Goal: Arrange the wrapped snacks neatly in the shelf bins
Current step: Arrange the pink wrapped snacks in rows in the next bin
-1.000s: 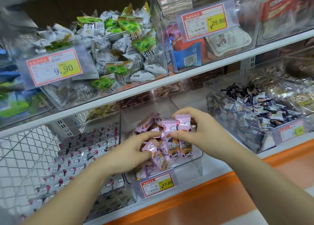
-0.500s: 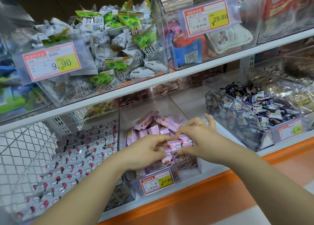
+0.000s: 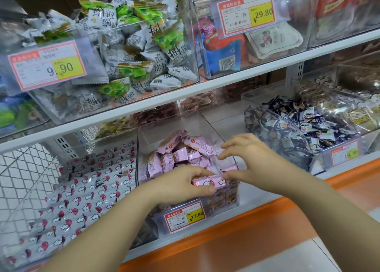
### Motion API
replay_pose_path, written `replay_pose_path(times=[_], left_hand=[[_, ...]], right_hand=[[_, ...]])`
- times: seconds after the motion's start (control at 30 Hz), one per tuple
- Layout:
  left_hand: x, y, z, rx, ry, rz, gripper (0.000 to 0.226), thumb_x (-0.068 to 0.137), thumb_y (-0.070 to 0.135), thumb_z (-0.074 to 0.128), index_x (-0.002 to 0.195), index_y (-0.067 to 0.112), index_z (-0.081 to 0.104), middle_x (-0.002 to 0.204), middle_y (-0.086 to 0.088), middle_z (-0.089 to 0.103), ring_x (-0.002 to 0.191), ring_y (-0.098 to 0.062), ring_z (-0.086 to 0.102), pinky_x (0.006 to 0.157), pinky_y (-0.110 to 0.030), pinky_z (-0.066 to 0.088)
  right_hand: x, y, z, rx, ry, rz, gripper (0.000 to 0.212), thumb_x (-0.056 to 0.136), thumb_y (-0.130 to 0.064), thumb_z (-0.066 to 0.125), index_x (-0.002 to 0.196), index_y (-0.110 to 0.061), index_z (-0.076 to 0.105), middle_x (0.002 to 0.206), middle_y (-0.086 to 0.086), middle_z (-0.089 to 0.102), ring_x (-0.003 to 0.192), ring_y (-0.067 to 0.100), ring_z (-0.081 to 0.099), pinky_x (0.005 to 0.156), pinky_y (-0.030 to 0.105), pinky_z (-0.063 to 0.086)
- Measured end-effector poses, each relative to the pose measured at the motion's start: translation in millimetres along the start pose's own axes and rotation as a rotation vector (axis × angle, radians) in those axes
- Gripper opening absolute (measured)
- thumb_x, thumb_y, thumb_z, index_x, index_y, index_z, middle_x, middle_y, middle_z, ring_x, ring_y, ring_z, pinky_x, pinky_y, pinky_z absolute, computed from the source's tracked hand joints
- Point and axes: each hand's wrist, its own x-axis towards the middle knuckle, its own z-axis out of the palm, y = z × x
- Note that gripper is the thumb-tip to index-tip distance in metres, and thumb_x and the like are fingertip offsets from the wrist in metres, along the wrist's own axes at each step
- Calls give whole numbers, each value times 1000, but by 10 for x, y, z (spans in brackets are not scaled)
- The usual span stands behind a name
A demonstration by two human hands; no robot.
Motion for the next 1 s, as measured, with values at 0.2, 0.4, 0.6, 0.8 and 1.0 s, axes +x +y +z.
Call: replay_pose_path(times=[0.2,0.4,0.6,0.8,1.0], left_hand=[[11,51,90,66,63,-3,39,84,43,63,120,28,57,118,14,59,104,-2,54,86,-17,42],[33,2,-7,-45,95,-55,16,84,48,61,86,32,58,77,11,55,66,0,48,65,-22,39],[58,-34,49,37,13,-78,47,86,52,55,123,22,55,115,13,56,110,-11,53,83,-20,37],[22,-127,39,-466,-46,-242,44,80,70,37,106,41,56,120,6,55,109,-20,58,96,-32,48],[73,-187,51,-707,-119,-204,80,73,77,17,121,28,58,92,-11,30,53,-7,37,59,-17,40]], right_hand=[[-35,46,63,-19,-22,-6,20,93,-33,54,110,-28,64,137,-15,48,126,9,39,100,29,35],[-21,66,61,26,111,-28,12,94,-28,52,89,-25,63,88,-8,62,97,9,44,81,24,33],[-3,67,148,-48,13,-11,15,93,-32,50,93,-29,65,88,-10,56,111,12,43,92,24,31],[-62,-72,36,58,54,6,29,95,-37,46,119,-29,60,114,-12,59,119,7,39,100,20,26],[-64,-249,170,72,-60,-92,28,95,-32,48,120,-32,60,107,-10,64,101,11,52,86,34,45]])
